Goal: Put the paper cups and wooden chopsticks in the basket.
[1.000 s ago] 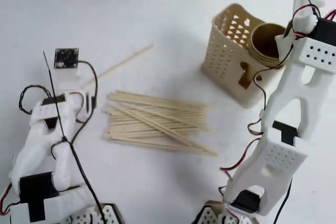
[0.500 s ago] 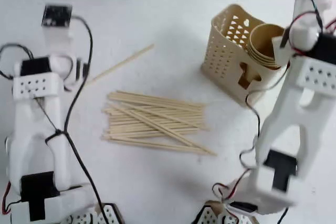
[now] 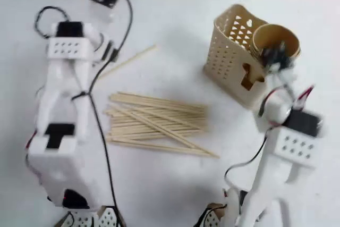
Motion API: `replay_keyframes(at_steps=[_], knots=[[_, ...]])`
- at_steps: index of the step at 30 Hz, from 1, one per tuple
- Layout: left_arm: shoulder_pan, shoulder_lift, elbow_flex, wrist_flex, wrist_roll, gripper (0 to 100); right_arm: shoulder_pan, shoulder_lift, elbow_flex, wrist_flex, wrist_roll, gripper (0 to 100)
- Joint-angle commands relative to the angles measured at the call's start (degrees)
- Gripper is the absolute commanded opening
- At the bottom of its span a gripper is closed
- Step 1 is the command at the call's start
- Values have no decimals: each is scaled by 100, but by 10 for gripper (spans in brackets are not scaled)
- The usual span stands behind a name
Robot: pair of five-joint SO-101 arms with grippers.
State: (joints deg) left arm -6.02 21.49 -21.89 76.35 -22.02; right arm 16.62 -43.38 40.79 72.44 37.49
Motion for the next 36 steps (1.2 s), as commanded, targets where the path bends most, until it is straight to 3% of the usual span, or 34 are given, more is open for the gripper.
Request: replay_keyframes(at_steps=[1, 7, 17, 22, 27, 36], knots=[[145, 1437, -1811, 378, -114, 218, 57, -804, 2004, -980, 325, 18], [110, 3380, -3938, 985, -457, 218, -224, -1437, 3376, -1103, 659, 18], [22, 5675, -6831, 1741, -492, 218, -277, -2668, 4404, -1112, 624, 18], [48, 6167, -7095, 1969, -905, 193, -268, -3284, 4712, -1086, 624, 18], [66, 6123, -7051, 2110, -1187, 21, -268, -3662, 4958, -1077, 624, 18], [75, 6035, -7103, 2611, -1521, 21, -268, -4347, 5319, -954, 624, 18]])
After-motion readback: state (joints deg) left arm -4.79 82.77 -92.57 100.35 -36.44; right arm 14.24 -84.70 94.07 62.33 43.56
